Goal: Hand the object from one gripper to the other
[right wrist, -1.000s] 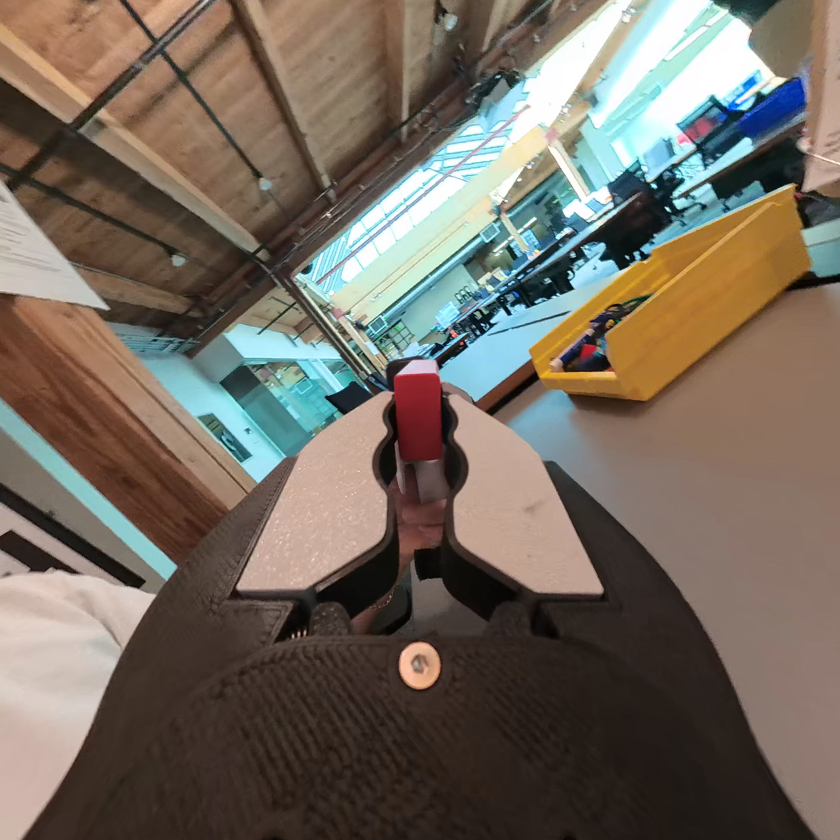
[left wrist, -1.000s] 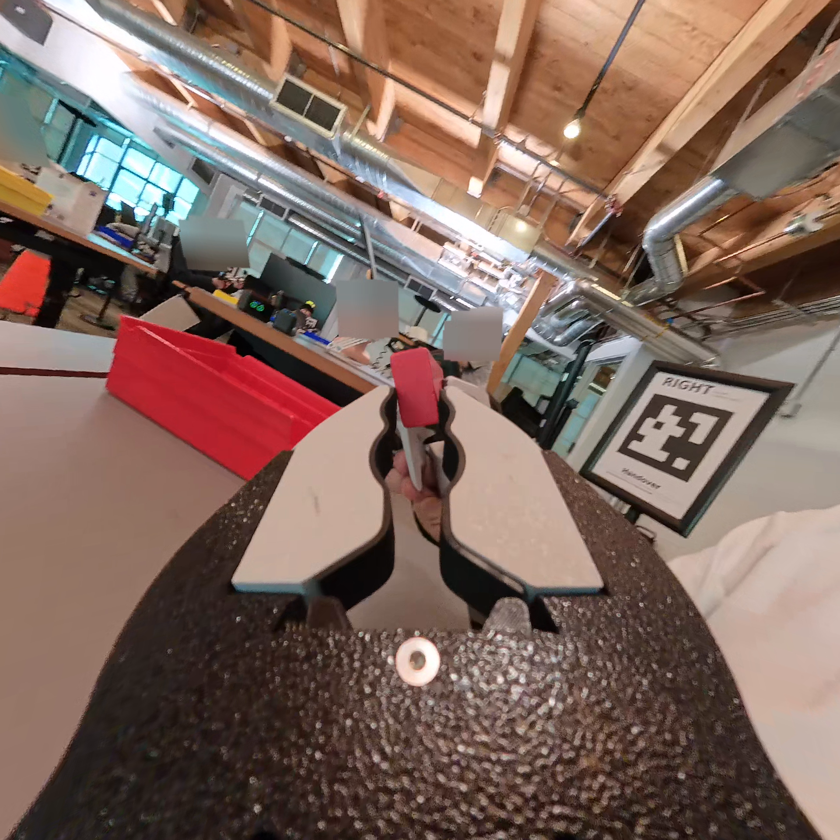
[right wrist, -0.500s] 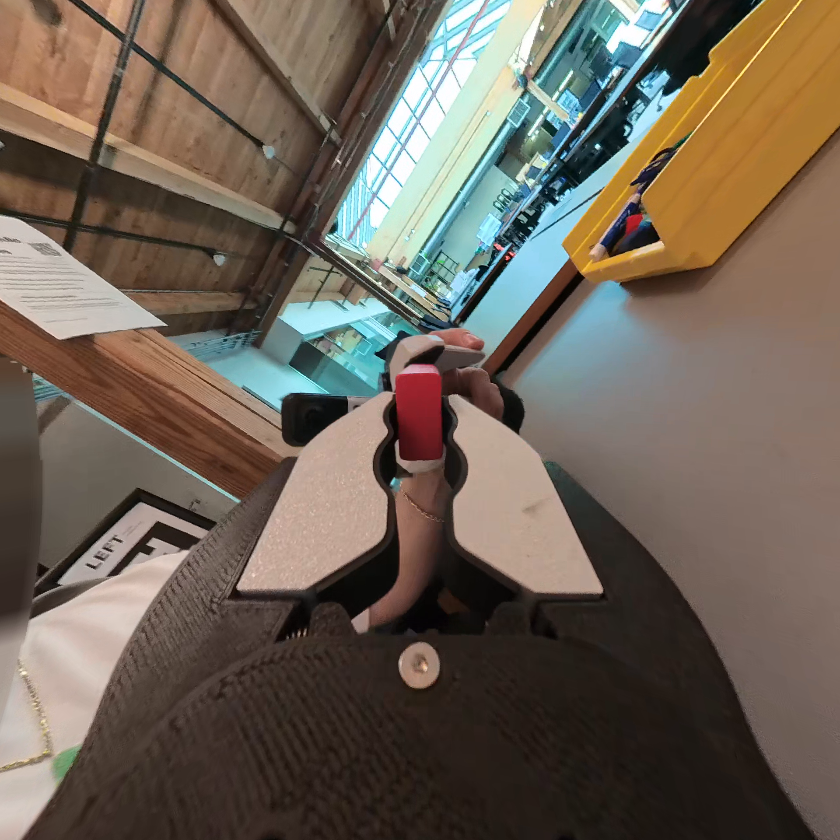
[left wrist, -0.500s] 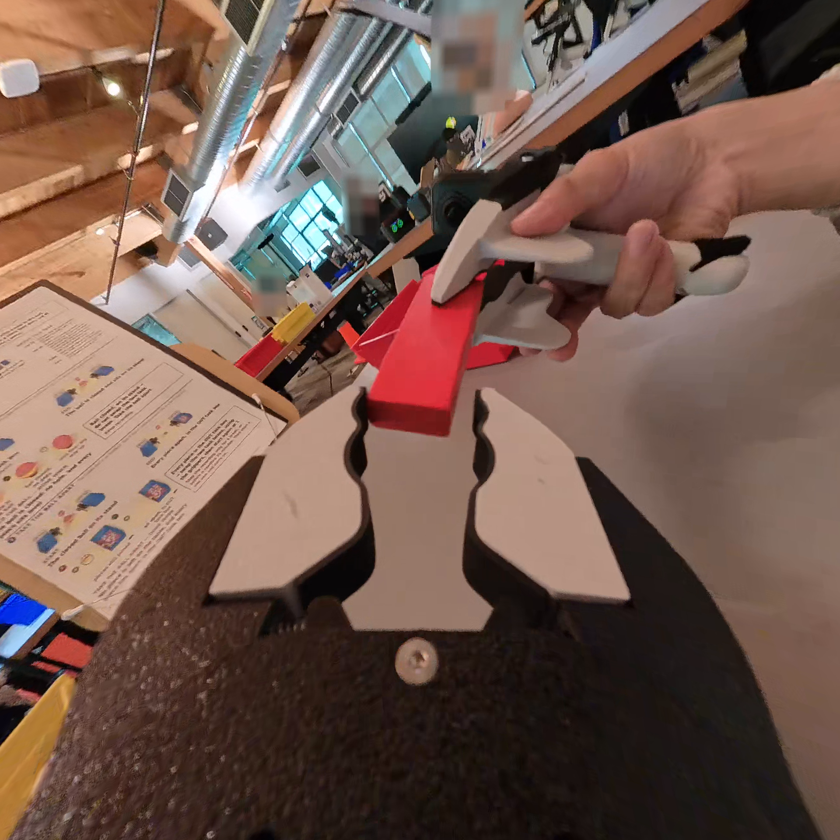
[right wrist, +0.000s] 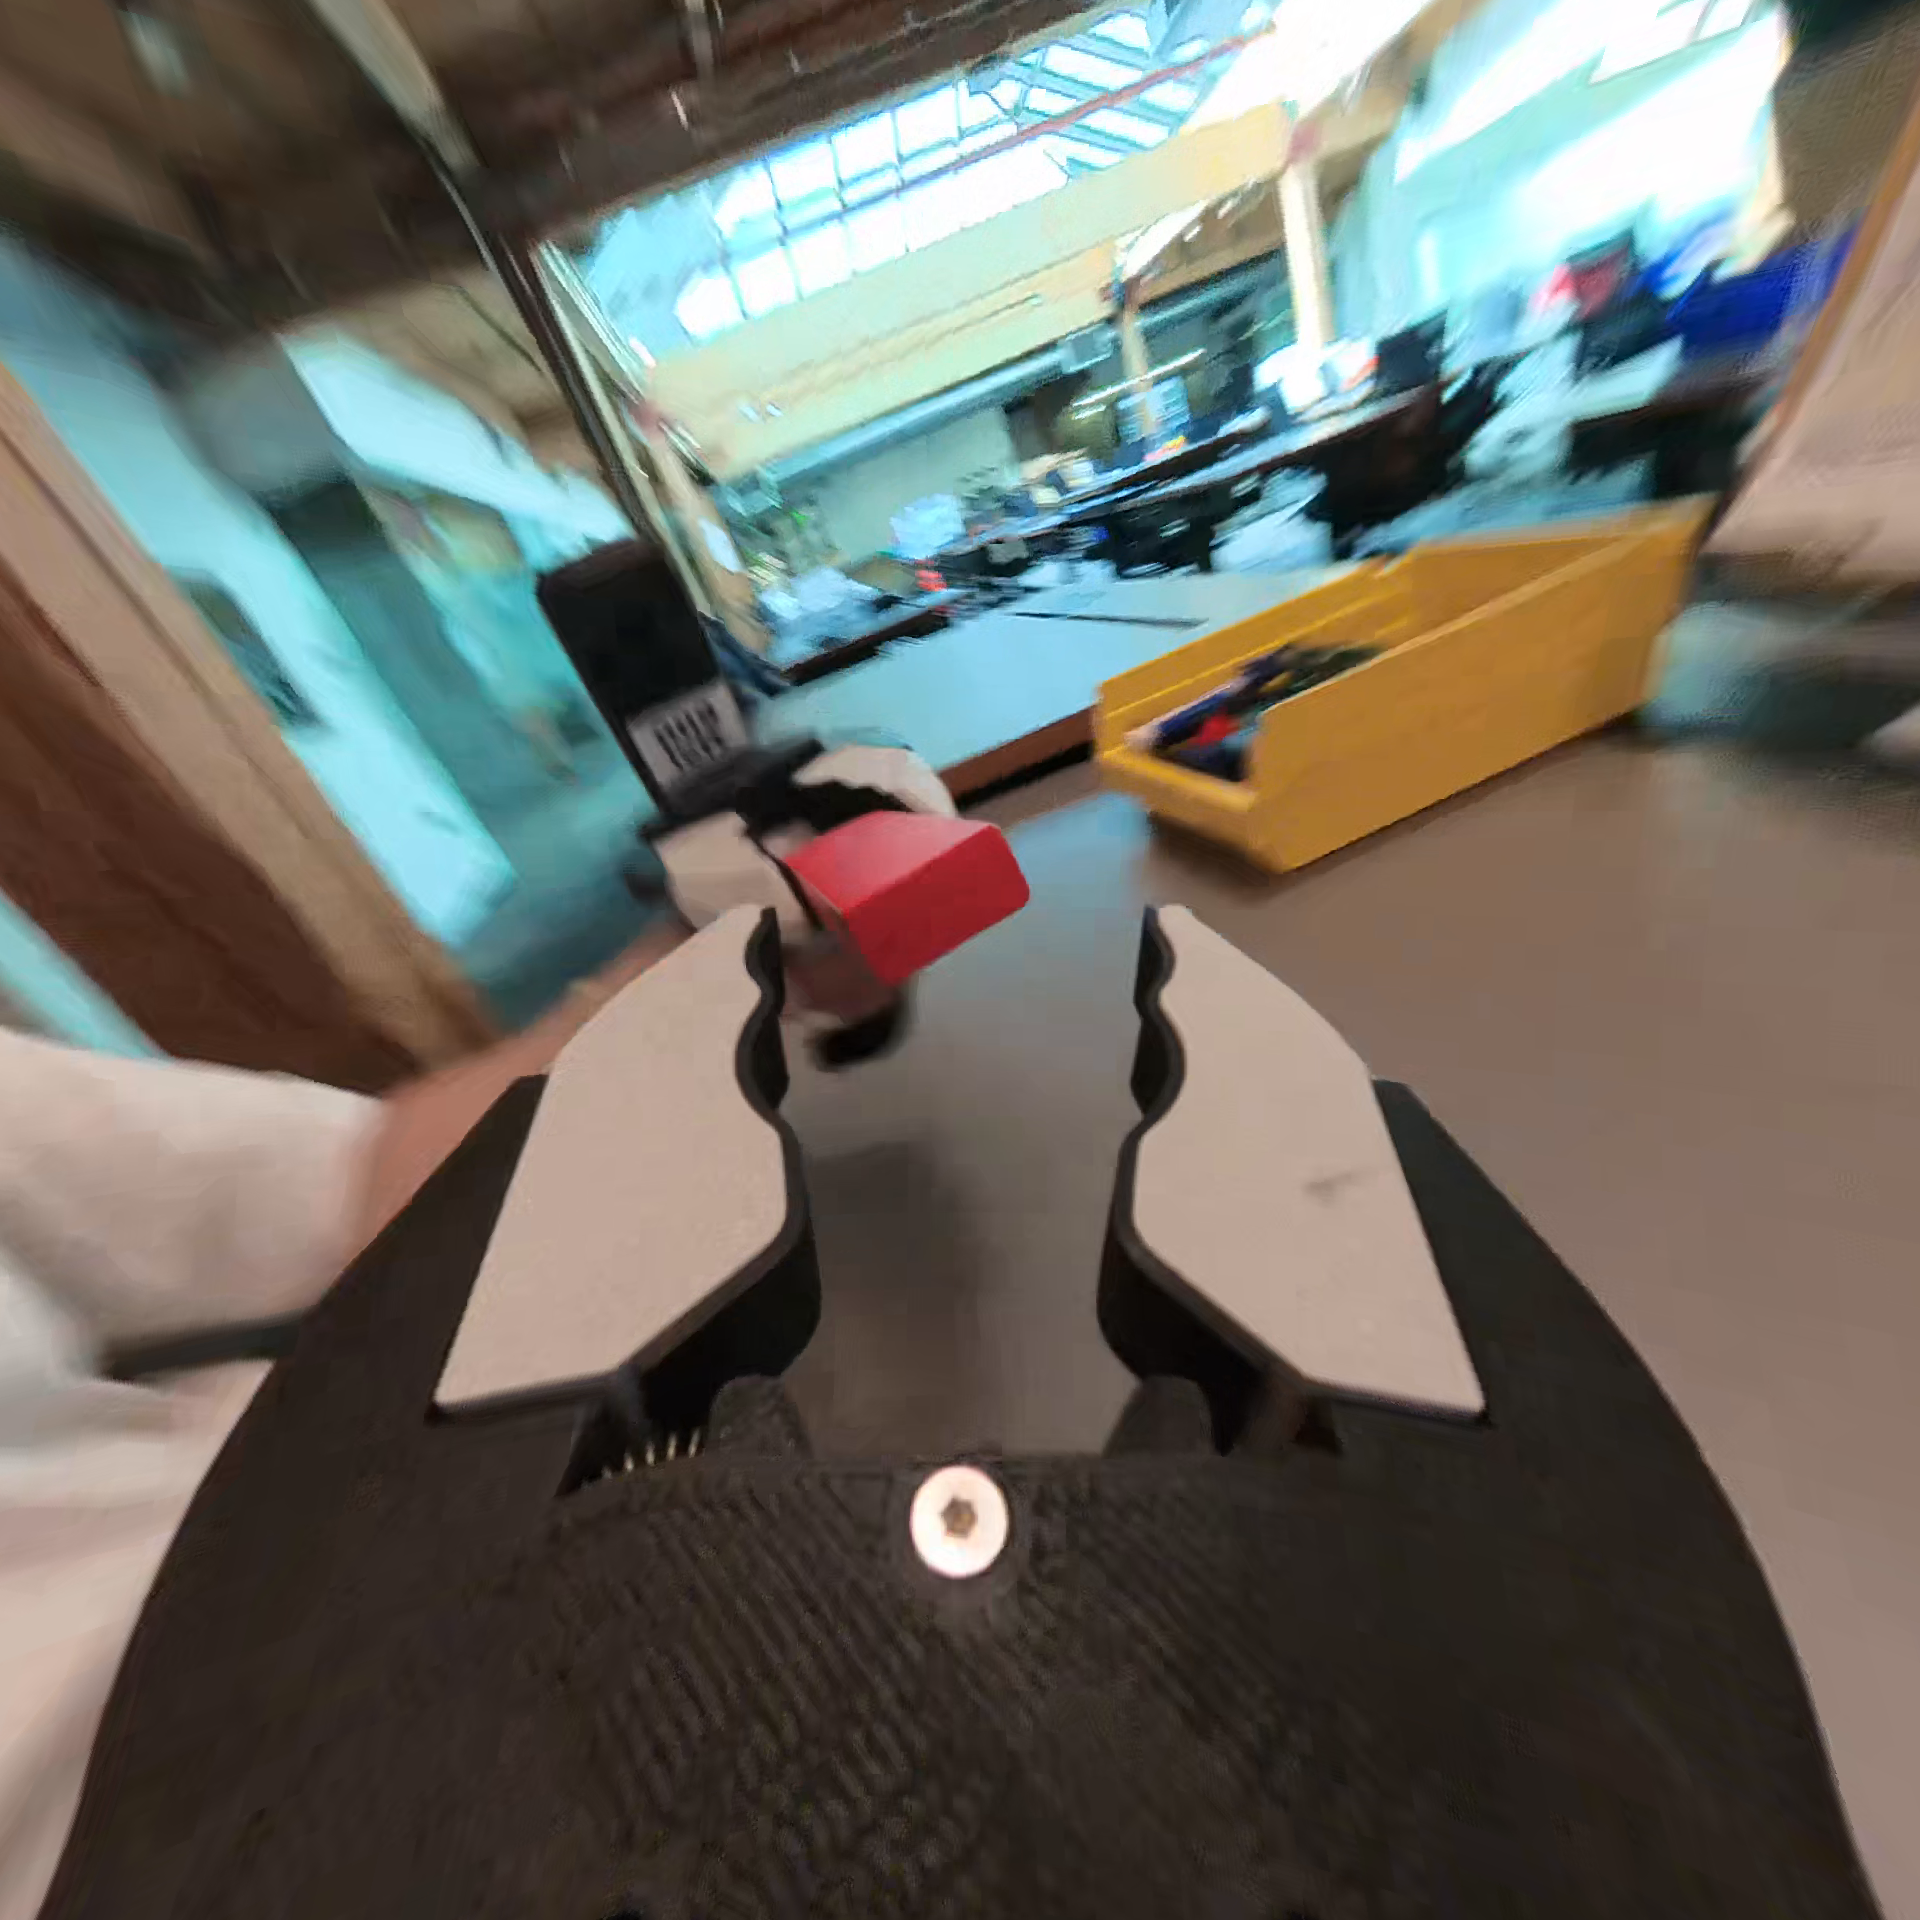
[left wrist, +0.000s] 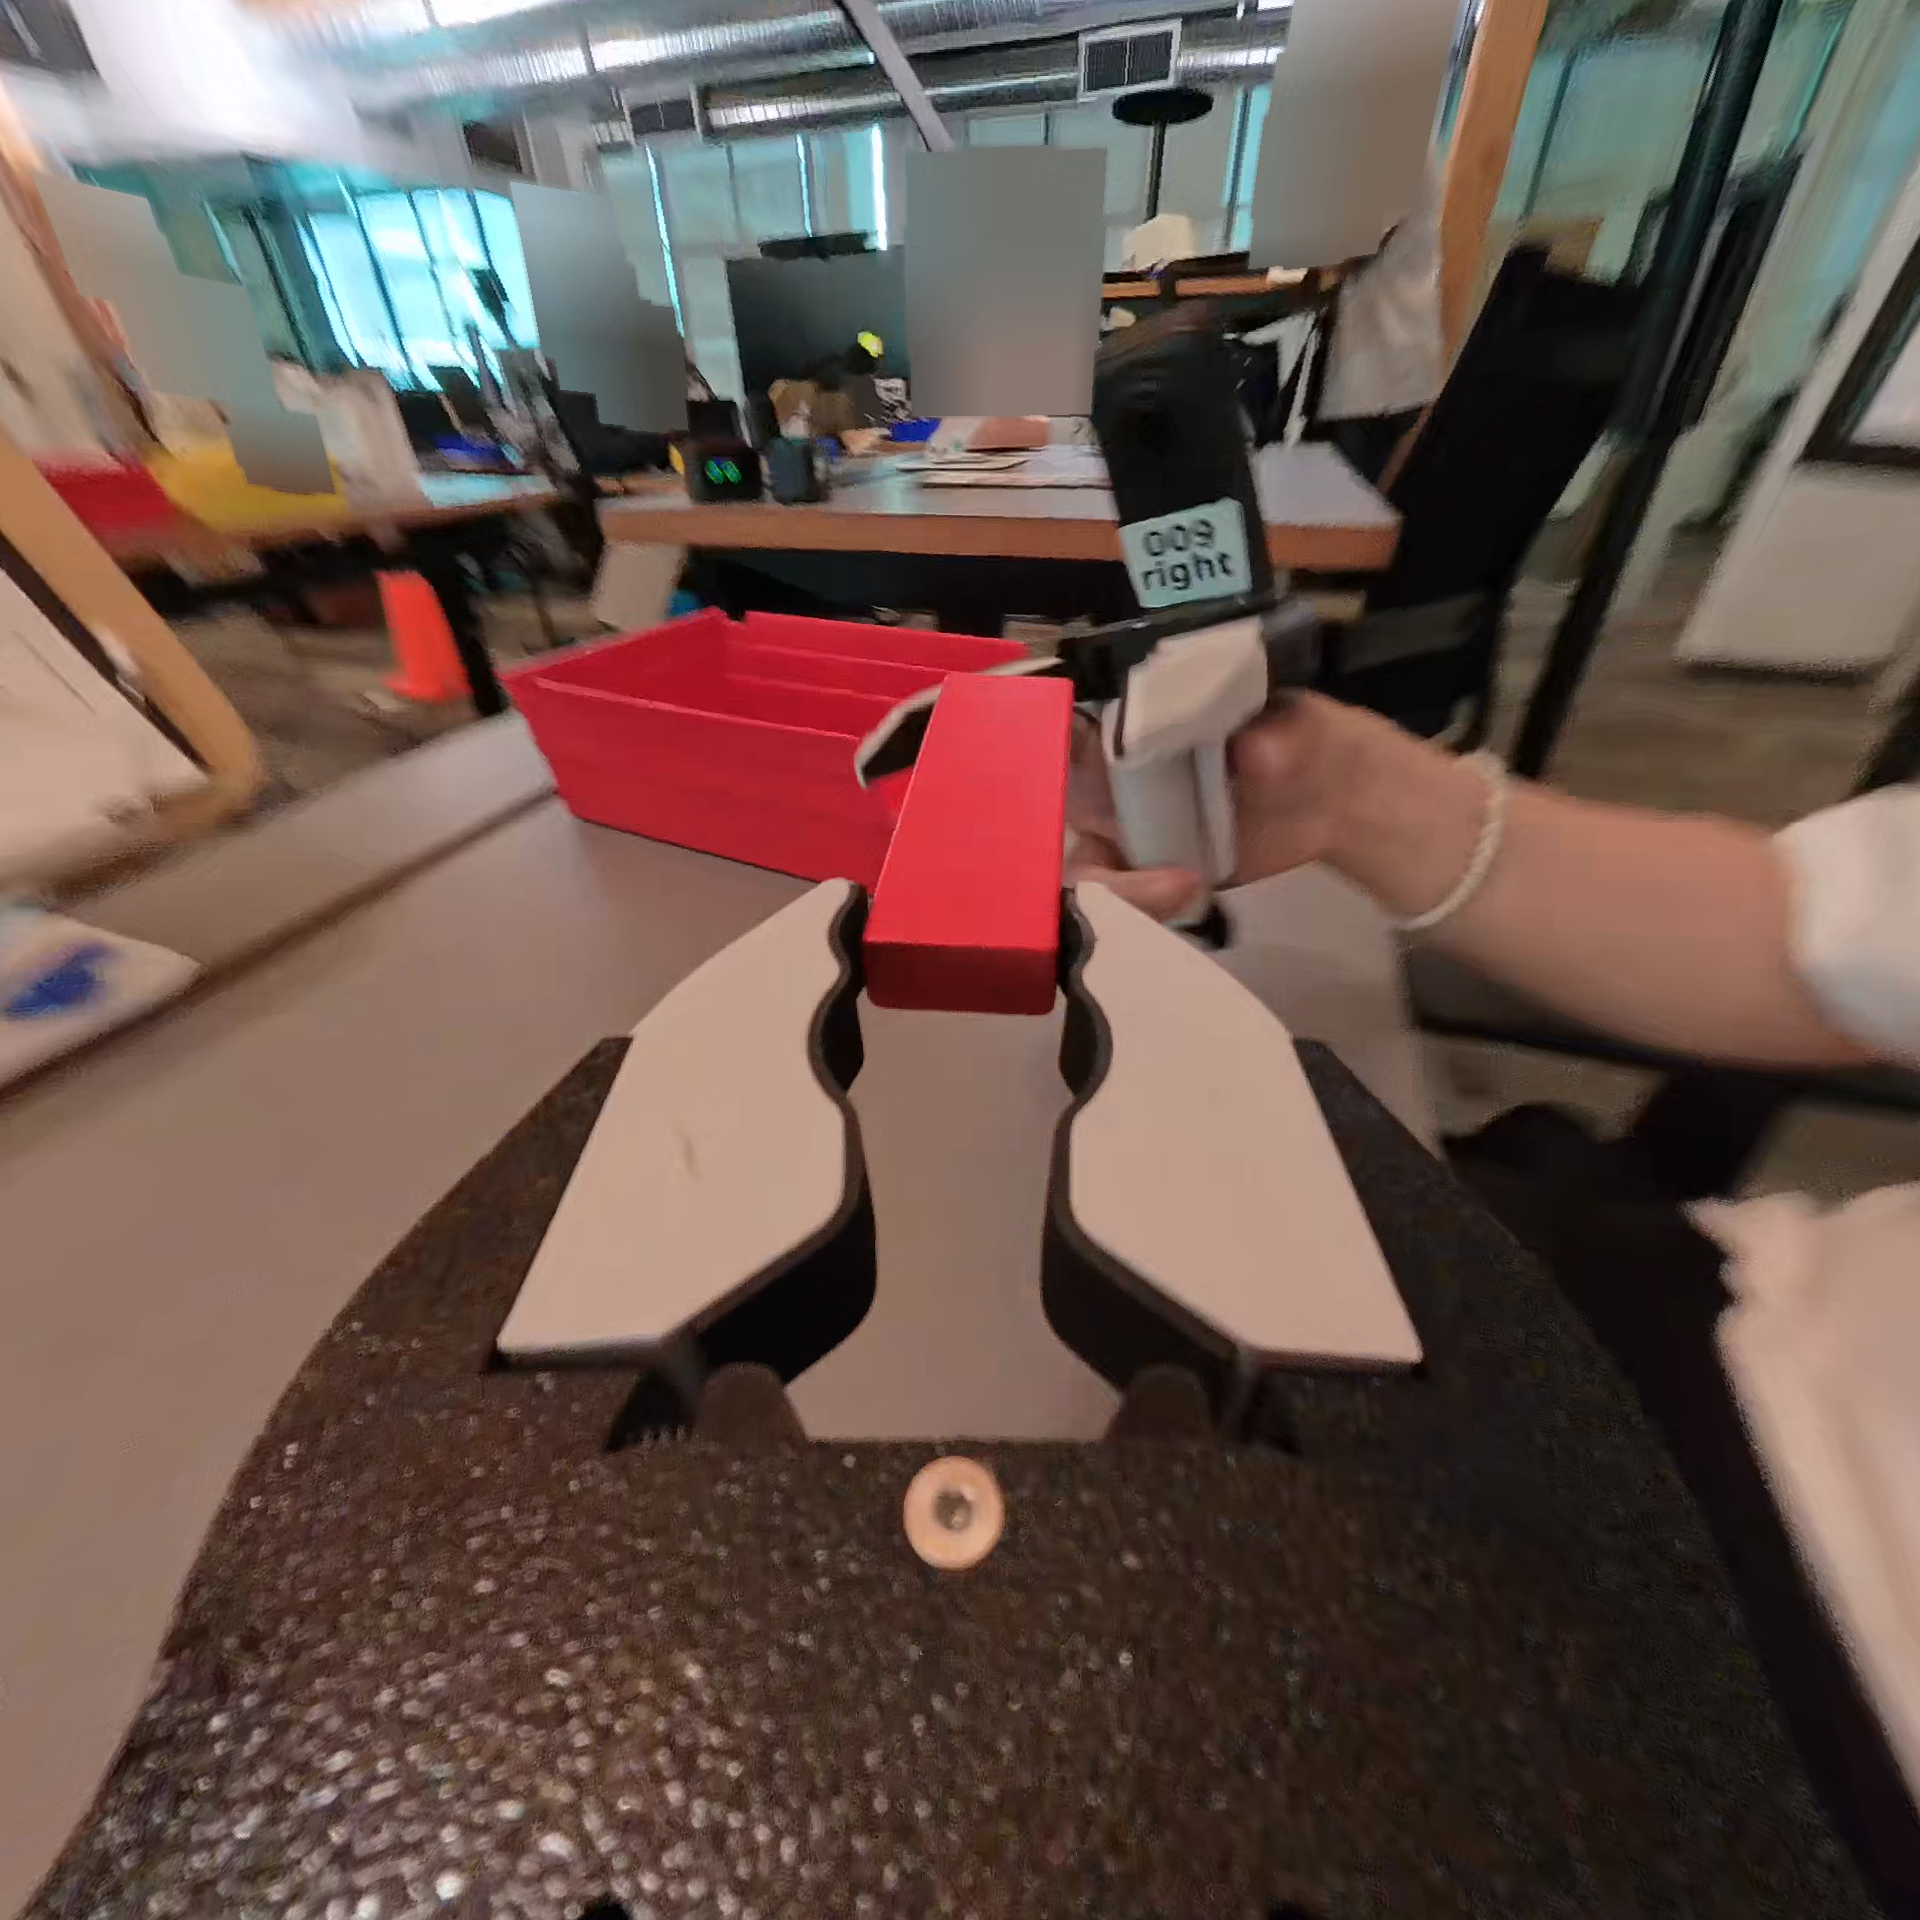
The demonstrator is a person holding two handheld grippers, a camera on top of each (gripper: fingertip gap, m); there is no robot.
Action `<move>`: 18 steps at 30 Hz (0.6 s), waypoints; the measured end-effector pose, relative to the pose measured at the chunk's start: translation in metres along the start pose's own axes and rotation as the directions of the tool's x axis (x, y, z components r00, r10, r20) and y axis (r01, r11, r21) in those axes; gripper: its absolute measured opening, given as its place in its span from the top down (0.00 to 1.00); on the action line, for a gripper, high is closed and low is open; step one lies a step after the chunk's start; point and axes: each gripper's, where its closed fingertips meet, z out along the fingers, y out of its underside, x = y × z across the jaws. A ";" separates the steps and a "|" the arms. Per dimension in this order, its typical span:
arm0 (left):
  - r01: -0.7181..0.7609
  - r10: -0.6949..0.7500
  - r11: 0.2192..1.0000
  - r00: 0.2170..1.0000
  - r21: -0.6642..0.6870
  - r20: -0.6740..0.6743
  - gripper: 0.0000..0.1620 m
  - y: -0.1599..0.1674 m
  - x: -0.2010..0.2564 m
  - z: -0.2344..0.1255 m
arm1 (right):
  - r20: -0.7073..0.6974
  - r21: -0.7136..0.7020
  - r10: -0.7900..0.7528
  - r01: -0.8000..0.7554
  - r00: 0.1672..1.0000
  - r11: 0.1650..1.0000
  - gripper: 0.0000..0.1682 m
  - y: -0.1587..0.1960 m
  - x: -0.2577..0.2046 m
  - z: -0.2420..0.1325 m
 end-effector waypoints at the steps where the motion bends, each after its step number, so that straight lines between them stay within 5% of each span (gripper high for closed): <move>1: 0.097 -0.097 0.995 0.995 -0.006 -0.031 0.79 -0.002 0.001 0.000 | -0.072 -0.022 -0.201 0.200 0.977 0.980 0.59 -0.001 0.003 -0.003; 4: 0.297 -0.301 0.954 0.943 -0.048 -0.144 0.79 -0.005 0.011 -0.003 | -0.142 -0.160 -0.714 0.696 0.686 0.700 0.58 0.004 0.004 -0.009; 7: 0.390 -0.412 0.910 0.886 -0.140 -0.211 0.79 0.001 0.020 -0.006 | -0.070 -0.187 -0.898 0.878 0.435 0.440 0.63 0.013 -0.007 -0.012; 13: 0.462 -0.521 0.851 0.797 -0.248 -0.306 0.79 0.012 0.035 -0.009 | 0.040 -0.163 -0.966 0.955 0.256 0.247 0.67 0.024 -0.034 -0.005; 18: 0.537 -0.592 0.806 0.716 -0.251 -0.369 0.79 0.014 0.036 -0.009 | 0.057 -0.172 -0.976 0.965 0.209 0.197 0.88 0.029 -0.039 0.004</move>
